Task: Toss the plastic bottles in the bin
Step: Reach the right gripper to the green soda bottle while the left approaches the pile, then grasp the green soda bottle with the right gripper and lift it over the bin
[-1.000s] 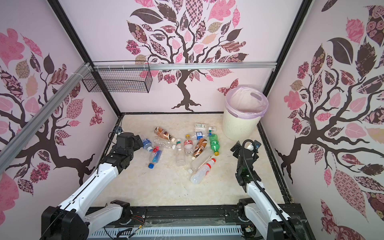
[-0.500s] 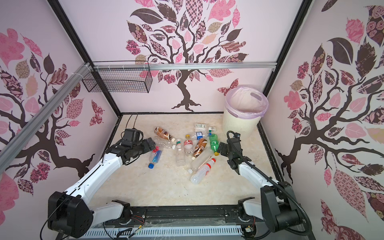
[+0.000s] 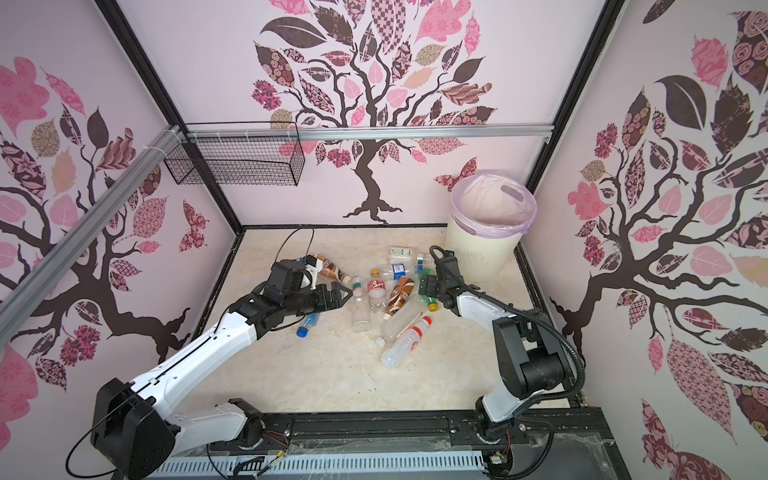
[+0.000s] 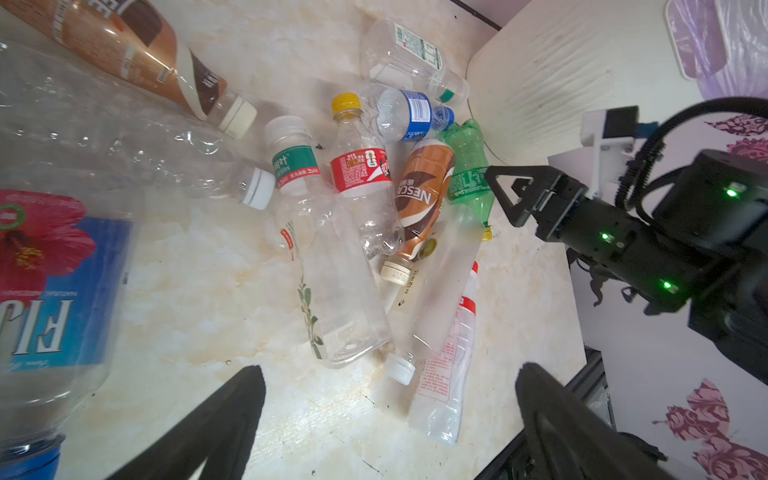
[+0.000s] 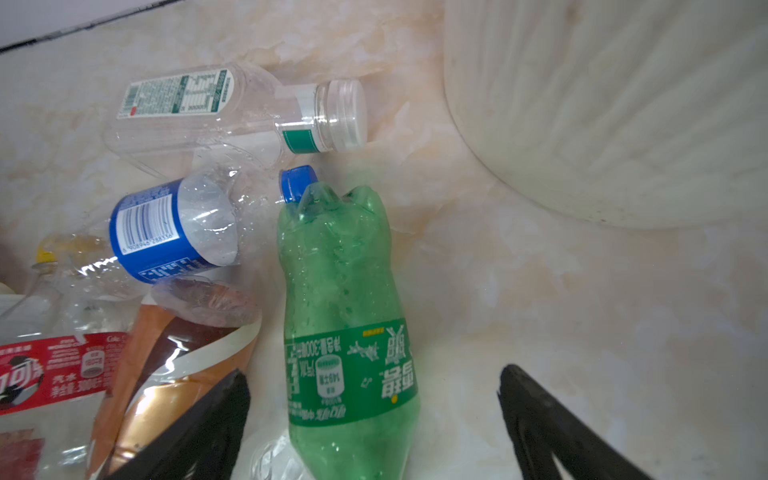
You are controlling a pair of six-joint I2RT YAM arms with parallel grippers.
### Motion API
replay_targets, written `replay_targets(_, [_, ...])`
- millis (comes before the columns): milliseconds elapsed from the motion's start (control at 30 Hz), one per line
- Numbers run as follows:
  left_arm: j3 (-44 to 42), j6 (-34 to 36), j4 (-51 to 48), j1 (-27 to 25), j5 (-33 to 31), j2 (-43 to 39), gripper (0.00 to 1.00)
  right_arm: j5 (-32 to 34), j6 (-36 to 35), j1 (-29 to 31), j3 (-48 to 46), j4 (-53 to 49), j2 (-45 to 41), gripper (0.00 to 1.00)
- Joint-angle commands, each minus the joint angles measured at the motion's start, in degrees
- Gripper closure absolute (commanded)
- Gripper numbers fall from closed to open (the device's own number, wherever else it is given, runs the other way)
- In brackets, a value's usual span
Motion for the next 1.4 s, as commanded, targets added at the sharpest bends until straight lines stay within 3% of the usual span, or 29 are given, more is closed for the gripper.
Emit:
replay_targets(0, [2.71,-0.30,2.40,-0.16,2.55,0.58,0.02,0.23,-2.31,0.47,3.99,-3.47,4.40,0.08])
replay_targets(400, [2.82,-0.63,4.85,-0.17,5.15,2.79,0.02,-0.31,-3.97,0.58,12.64,-6.85,14.35,0.13])
replay_targets(533, [3.95,-0.70,4.86,-0.10,5.11,3.63,0.02,0.56,-4.01,0.58,15.43,-9.74,16.39,0.19])
replay_targets(733, [4.42,-1.04,5.85,-0.09,3.70,3.47,0.02,0.88,-4.19,0.59,14.75,-9.60,15.33,0.35])
replay_targets(900, [6.50,-1.11,4.78,-0.12,2.58,4.60,0.02,1.75,-4.18,0.58,14.38,-10.24,12.21,0.46])
replay_targets(1367, [15.77,-0.06,6.18,-1.62,-1.70,5.62,0.02,0.67,-3.59,0.97,18.83,-17.58,-6.60,0.47])
